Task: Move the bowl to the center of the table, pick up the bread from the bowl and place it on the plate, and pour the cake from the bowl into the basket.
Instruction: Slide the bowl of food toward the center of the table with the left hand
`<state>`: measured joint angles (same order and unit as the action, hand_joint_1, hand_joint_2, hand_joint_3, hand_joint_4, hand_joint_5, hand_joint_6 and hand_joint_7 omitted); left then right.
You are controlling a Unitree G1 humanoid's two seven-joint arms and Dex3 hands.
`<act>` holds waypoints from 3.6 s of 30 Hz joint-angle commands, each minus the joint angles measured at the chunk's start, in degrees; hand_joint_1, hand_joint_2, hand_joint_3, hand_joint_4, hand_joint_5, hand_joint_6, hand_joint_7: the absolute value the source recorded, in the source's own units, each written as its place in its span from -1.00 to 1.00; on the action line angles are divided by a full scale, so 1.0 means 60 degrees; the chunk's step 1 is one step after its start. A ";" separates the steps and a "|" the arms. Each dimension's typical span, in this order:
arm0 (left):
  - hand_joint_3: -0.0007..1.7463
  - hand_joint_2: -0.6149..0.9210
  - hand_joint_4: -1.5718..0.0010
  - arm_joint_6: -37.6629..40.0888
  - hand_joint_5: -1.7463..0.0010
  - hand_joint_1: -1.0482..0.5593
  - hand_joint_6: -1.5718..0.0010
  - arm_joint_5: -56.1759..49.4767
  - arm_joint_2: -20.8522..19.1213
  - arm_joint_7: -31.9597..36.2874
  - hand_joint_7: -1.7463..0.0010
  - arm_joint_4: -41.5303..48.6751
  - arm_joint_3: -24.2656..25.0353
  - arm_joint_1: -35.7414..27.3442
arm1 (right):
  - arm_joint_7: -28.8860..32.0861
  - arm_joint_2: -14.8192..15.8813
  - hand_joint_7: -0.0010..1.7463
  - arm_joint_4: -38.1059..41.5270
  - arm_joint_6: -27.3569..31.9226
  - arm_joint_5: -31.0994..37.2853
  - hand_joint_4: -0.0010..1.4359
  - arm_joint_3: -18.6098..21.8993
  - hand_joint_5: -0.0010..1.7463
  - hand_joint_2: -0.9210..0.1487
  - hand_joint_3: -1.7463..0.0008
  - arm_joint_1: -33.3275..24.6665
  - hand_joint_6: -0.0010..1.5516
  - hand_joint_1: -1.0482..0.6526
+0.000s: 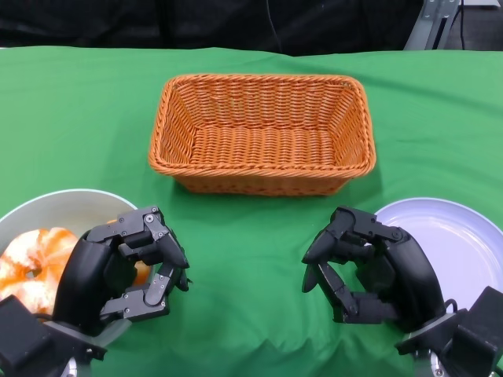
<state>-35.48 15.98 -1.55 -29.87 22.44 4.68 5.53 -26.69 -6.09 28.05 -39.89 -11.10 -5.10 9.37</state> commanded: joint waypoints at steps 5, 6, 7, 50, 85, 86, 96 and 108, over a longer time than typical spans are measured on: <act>0.30 0.53 -0.08 -0.0053 -0.84 0.29 -0.08 0.0055 -0.0106 0.0056 -0.57 0.0055 0.0081 0.0070 | -0.0010 0.0034 0.48 0.0107 -0.0129 -0.0105 0.11 0.0127 0.71 -0.25 -0.27 0.0111 -0.04 0.12; 0.30 0.54 -0.08 -0.0069 -0.84 0.29 -0.08 0.0069 -0.0102 0.0041 -0.56 0.0071 0.0083 0.0078 | -0.0007 0.0036 0.48 0.0097 -0.0111 -0.0103 0.11 0.0126 0.71 -0.25 -0.27 0.0105 -0.04 0.12; 0.31 0.54 -0.08 -0.0078 -0.84 0.30 -0.08 0.0085 -0.0099 0.0025 -0.56 0.0082 0.0084 0.0084 | -0.0007 0.0037 0.48 0.0088 -0.0101 -0.0105 0.11 0.0124 0.71 -0.24 -0.27 0.0101 -0.04 0.12; 0.44 0.46 0.03 0.1063 -0.84 0.35 -0.01 0.0490 -0.1198 0.0567 -0.56 -0.2545 0.1081 -0.0977 | 0.0119 0.0008 0.46 0.0175 -0.0137 -0.0025 0.12 0.0113 0.71 -0.18 -0.33 0.0088 -0.02 0.15; -0.03 0.76 0.09 0.1335 -0.78 0.33 0.00 0.0843 -0.2448 0.1707 -0.38 -0.1220 0.3810 -0.0506 | 0.0077 -0.0049 0.48 0.0359 -0.0214 0.0002 0.12 0.0100 0.72 -0.21 -0.30 0.0136 -0.03 0.15; -0.02 0.76 0.09 0.1308 -0.78 0.33 -0.01 0.0834 -0.2455 0.1718 -0.38 -0.1168 0.3832 -0.0479 | 0.0083 -0.0053 0.48 0.0356 -0.0213 0.0006 0.12 0.0101 0.72 -0.21 -0.30 0.0135 -0.03 0.15; -0.53 0.89 0.16 0.1461 -0.19 0.05 0.03 0.1043 -0.2654 0.2220 0.29 0.0203 0.4409 -0.0020 | 0.0168 -0.0007 0.48 0.0343 -0.0259 0.0117 0.12 0.0106 0.72 -0.22 -0.29 0.0122 -0.03 0.14; -0.72 1.00 0.58 0.1240 0.83 -0.33 0.51 0.1029 -0.3247 0.1453 1.00 0.3034 0.4435 0.0556 | 0.0141 -0.0047 0.49 0.0461 -0.0361 0.0051 0.12 0.0106 0.72 -0.20 -0.31 0.0161 -0.04 0.15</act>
<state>-27.38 22.20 -18.88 -20.27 38.93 30.99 8.26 -25.97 -6.55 30.43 -41.21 -10.52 -5.13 9.83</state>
